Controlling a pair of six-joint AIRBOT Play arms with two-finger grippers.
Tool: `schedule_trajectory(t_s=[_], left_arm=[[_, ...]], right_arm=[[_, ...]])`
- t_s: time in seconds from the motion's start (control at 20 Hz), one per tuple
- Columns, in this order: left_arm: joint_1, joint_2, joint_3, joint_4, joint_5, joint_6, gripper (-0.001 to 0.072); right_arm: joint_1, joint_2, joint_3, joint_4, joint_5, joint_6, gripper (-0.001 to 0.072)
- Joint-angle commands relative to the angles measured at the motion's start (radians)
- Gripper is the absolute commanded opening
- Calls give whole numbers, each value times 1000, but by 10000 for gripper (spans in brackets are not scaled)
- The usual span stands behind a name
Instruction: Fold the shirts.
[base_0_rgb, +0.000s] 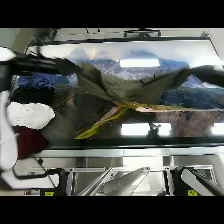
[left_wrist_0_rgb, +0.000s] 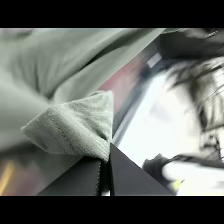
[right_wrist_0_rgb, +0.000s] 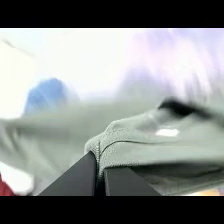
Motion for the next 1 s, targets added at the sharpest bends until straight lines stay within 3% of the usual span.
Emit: schedule_trajectory(t_s=[0.0,0.25,0.4,0.55,0.7,0.8,0.95], left_arm=[[95,262,1,-287,48,40,27],[413,536,0,-275,168,58,28],[535,566,-16,-42,114,-4,28],[410,492,-143,-18,108,31,29],[177,325,-256,164,168,51,26],[63,185,-302,328,265,51,25],[-2,-39,-328,429,449,51,25]], right_arm=[[-172,286,151,187,-28,-65,26],[-219,395,373,183,-180,-92,27],[-218,353,380,168,-132,-68,27],[-123,241,298,163,-43,-58,27],[116,103,154,-16,-70,-69,27],[242,-8,59,-182,-161,-67,27],[329,-203,-68,-293,-402,-42,33]])
